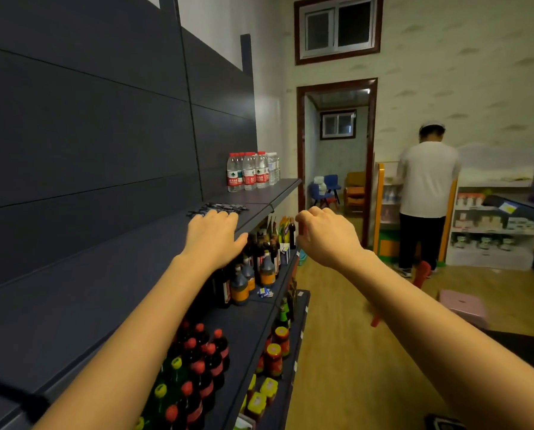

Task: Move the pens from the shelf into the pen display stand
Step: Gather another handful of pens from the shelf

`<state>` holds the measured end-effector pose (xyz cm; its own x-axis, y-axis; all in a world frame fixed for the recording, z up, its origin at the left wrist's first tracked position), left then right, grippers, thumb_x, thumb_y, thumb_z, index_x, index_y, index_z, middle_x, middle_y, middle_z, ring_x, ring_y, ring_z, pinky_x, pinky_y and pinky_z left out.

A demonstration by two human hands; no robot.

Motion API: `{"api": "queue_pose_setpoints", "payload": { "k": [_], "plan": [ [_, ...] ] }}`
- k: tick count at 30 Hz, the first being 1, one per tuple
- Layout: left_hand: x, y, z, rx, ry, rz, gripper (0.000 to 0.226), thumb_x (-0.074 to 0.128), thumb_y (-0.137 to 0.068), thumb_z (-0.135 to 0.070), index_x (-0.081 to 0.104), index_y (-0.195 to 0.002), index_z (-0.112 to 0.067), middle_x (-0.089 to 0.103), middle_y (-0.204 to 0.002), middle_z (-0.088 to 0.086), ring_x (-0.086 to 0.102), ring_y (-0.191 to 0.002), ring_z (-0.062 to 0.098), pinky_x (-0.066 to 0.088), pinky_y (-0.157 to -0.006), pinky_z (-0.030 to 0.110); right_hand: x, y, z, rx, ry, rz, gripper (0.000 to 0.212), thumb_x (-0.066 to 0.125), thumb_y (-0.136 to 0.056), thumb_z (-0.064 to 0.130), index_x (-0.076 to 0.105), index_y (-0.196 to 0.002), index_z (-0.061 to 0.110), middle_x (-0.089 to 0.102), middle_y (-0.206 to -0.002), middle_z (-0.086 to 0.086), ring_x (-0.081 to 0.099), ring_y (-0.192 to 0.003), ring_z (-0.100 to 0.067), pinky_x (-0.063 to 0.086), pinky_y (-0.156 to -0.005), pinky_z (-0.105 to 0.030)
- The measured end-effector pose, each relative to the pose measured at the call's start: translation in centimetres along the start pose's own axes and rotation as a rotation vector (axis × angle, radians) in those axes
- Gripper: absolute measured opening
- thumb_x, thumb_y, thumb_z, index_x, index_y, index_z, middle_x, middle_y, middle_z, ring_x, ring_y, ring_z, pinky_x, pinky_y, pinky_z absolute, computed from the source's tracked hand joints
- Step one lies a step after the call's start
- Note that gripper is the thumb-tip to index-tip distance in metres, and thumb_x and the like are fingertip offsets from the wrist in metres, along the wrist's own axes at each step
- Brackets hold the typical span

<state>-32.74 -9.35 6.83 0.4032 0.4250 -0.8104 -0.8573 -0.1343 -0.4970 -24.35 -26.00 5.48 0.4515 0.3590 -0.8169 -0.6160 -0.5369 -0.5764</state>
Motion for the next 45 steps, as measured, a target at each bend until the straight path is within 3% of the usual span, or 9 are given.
{"api": "queue_pose_setpoints", "payload": {
  "k": [4, 14, 20, 34, 45],
  "plan": [
    [3.0, -5.0, -1.0, -0.042, -0.026, 0.001, 0.039, 0.035, -0.099, -0.046, 0.051, -0.111, -0.013, 0.059, -0.11, 0.004, 0.053, -0.104, 0.023, 0.033, -0.067, 0.03, 3.8, -4.9, -3.2, -0.046, -0.018, 0.015, 0.039, 0.052, -0.092, 0.03, 0.05, -0.129, 0.016, 0.055, -0.126, -0.005, 0.051, -0.116, -0.025, 0.048, -0.089, -0.037],
    [10.0, -15.0, -0.2, -0.224, -0.053, 0.101, 0.043, 0.036, -0.098, -0.048, 0.052, -0.12, -0.015, 0.059, -0.118, 0.002, 0.053, -0.109, 0.022, 0.038, -0.066, 0.03, 12.4, -17.4, -8.8, -0.192, -0.089, 0.058, 0.041, 0.05, -0.093, 0.034, 0.047, -0.131, 0.017, 0.053, -0.128, -0.006, 0.049, -0.118, -0.027, 0.045, -0.09, -0.039],
    [14.2, -19.5, 2.3, -0.324, -0.099, 0.139, 0.043, 0.036, -0.098, -0.048, 0.052, -0.119, -0.015, 0.06, -0.114, 0.002, 0.055, -0.105, 0.021, 0.04, -0.064, 0.03, 18.2, -23.7, -8.5, -0.296, -0.148, 0.092, 0.041, 0.049, -0.094, 0.033, 0.045, -0.132, 0.016, 0.051, -0.13, -0.006, 0.047, -0.119, -0.028, 0.044, -0.088, -0.038],
    [23.3, -28.2, 9.0, -0.568, -0.198, 0.274, 0.045, 0.036, -0.098, -0.049, 0.05, -0.124, -0.015, 0.058, -0.123, 0.003, 0.056, -0.11, 0.024, 0.045, -0.078, 0.035, 29.3, -38.9, -4.2, -0.522, -0.285, 0.139, 0.041, 0.046, -0.097, 0.033, 0.043, -0.134, 0.016, 0.049, -0.133, -0.005, 0.044, -0.123, -0.026, 0.043, -0.089, -0.037],
    [27.8, -30.6, 9.5, -0.919, -0.297, 0.383, 0.046, 0.035, -0.099, -0.048, 0.049, -0.125, -0.014, 0.058, -0.125, 0.006, 0.057, -0.11, 0.027, 0.047, -0.083, 0.038, 35.7, -47.0, -2.1, -0.826, -0.462, 0.139, 0.041, 0.045, -0.098, 0.033, 0.042, -0.136, 0.017, 0.048, -0.135, -0.003, 0.044, -0.123, -0.023, 0.047, -0.086, -0.036]
  ]
}}
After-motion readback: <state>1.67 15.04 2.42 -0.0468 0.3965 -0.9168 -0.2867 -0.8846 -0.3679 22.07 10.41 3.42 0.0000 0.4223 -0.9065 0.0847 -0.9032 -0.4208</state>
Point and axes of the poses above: each hand's wrist, its own y-axis away from the middle knuckle, its own x-axis out of the palm, z = x × y, the point moved 3 cm from there along -y, towards the middle knuckle
